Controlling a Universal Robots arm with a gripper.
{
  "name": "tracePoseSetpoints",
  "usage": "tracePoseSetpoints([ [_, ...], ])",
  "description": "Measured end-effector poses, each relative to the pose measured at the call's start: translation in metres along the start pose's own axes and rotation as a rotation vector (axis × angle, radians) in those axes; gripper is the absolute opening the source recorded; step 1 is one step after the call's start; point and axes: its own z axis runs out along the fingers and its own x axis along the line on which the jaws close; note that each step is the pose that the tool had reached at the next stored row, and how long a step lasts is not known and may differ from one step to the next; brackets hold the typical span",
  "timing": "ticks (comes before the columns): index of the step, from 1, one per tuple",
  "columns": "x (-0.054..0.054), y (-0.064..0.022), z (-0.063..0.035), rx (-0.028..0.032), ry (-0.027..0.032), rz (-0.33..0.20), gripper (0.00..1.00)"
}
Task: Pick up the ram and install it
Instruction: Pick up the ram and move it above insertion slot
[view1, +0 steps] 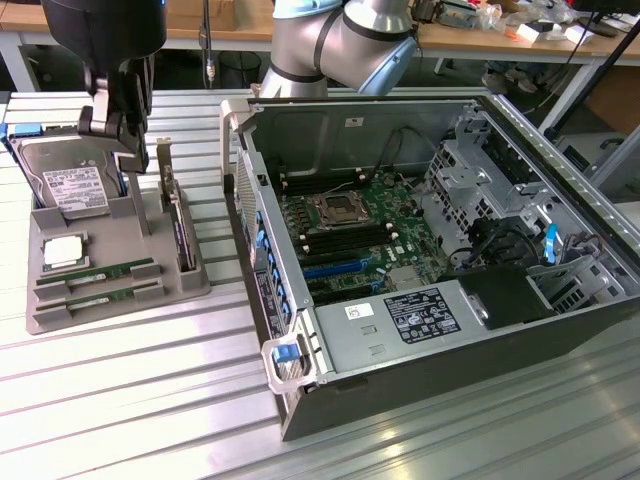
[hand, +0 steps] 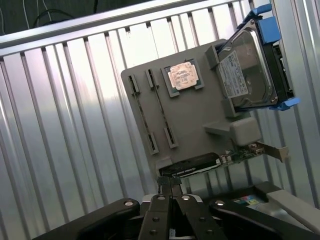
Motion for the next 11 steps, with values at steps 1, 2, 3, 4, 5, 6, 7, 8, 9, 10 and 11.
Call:
tracePoseSetpoints([
  [1,0.0,0.0,0.0,-0.0002,0.0003,-0.008,0.1],
  [2,0.0,0.0,0.0,-0.0004,0.0006,-0.014,0.1],
  [3,0.0,0.0,0.0,-0.0005,0.0009,-0.021,0.1],
  [4,0.0,0.0,0.0001,-0.0007,0.0011,-0.026,0.1],
  [5,0.0,0.0,0.0001,-0.0008,0.0013,-0.03,0.1],
  [6,0.0,0.0,0.0001,-0.0009,0.0016,-0.035,0.1],
  [7,0.0,0.0,0.0001,-0.0009,0.0017,-0.039,0.1],
  [8,0.0,0.0,0.0002,-0.0012,0.002,-0.047,0.1],
  [9,0.0,0.0,0.0002,-0.0013,0.0023,-0.052,0.1],
  [10,0.0,0.0,0.0002,-0.0014,0.0025,-0.058,0.1],
  [11,0.0,0.0,0.0002,-0.0016,0.0028,-0.063,0.1],
])
